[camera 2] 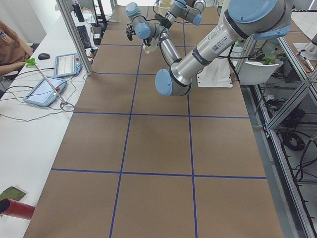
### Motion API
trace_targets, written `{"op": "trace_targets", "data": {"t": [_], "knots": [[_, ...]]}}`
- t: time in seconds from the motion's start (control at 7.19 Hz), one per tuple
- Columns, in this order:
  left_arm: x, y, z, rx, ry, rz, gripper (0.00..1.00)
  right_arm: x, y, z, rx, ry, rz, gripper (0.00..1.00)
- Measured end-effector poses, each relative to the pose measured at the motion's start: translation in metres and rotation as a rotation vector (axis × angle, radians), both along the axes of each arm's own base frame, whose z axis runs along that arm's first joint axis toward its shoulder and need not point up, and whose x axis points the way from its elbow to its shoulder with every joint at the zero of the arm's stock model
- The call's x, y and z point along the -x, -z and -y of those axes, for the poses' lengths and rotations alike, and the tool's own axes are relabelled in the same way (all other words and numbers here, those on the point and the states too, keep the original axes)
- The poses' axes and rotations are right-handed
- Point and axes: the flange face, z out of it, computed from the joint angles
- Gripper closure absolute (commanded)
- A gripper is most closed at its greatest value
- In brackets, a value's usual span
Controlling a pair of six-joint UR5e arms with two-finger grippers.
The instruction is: Left arm hands cup to right arm to dump lemon
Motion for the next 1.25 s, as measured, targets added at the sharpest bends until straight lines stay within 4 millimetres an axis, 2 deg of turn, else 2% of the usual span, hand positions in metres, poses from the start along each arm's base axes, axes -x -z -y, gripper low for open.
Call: {"op": "trace_targets", "data": {"t": [0.28,0.56,0.7,0.83,1.11,1.25], "knots": [[0.011,-0.010,0.022,-0.009,0.022,0.006,1.00,0.000,-0.001,0.000,0.001,0.001,-0.002,0.00],[0.031,-0.020,0.047,-0.021,0.045,0.016,1.00,-0.002,-0.002,0.003,0.005,-0.003,-0.007,0.00],[0.045,-0.026,0.059,-0.032,0.060,0.020,1.00,-0.011,-0.007,0.014,0.024,-0.007,-0.026,0.00],[0.064,-0.034,0.071,-0.041,0.083,0.024,1.00,-0.032,-0.014,0.039,0.074,-0.004,-0.065,0.00],[0.117,-0.065,0.088,-0.082,0.147,0.041,1.00,-0.102,-0.043,0.099,0.235,0.018,-0.123,0.00],[0.143,-0.101,0.089,-0.121,0.179,0.075,1.00,-0.141,-0.063,0.126,0.315,0.021,-0.168,0.00]]}}
